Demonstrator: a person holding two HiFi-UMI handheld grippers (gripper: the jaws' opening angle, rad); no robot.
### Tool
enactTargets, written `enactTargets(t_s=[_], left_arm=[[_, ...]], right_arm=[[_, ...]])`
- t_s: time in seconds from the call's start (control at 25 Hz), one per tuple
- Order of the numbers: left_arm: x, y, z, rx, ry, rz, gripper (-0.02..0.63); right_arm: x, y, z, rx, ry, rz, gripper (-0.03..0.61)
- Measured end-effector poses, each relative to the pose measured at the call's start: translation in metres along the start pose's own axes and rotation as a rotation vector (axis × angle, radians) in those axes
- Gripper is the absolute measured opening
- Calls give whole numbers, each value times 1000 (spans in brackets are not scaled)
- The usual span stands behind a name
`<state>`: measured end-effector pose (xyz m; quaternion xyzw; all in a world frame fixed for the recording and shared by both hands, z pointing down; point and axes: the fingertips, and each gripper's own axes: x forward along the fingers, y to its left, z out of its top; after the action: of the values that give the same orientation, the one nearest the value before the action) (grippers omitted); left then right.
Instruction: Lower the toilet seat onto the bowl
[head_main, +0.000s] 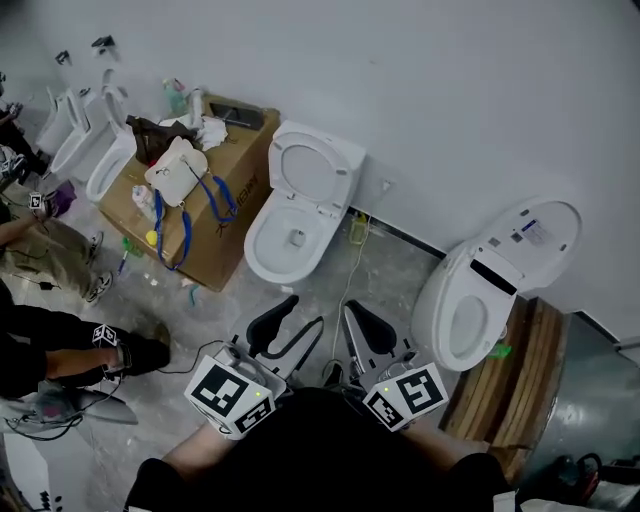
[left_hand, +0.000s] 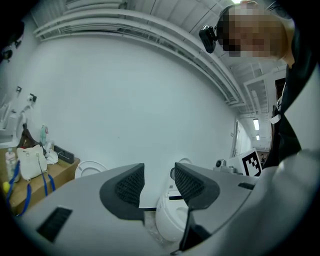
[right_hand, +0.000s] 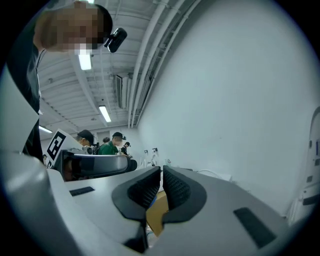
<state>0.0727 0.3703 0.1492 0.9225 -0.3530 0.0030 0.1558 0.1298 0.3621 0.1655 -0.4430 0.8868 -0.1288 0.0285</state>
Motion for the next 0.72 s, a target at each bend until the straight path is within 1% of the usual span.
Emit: enactTargets(t_s=[0.12, 0.44, 0.6, 0.72], left_arm=[[5, -4, 1, 6, -7, 20, 199], [26, -18, 1, 6, -10, 77, 195], [21, -13, -2, 1, -3, 122, 195], [14, -3, -4, -13, -1, 148, 190]], right_arm=[[-4, -10, 3, 13, -6, 1, 41], [-13, -33, 10, 8, 1, 56, 41], [-7, -34, 7, 32, 3, 85, 41], [0, -30, 4, 36, 6, 89, 41]])
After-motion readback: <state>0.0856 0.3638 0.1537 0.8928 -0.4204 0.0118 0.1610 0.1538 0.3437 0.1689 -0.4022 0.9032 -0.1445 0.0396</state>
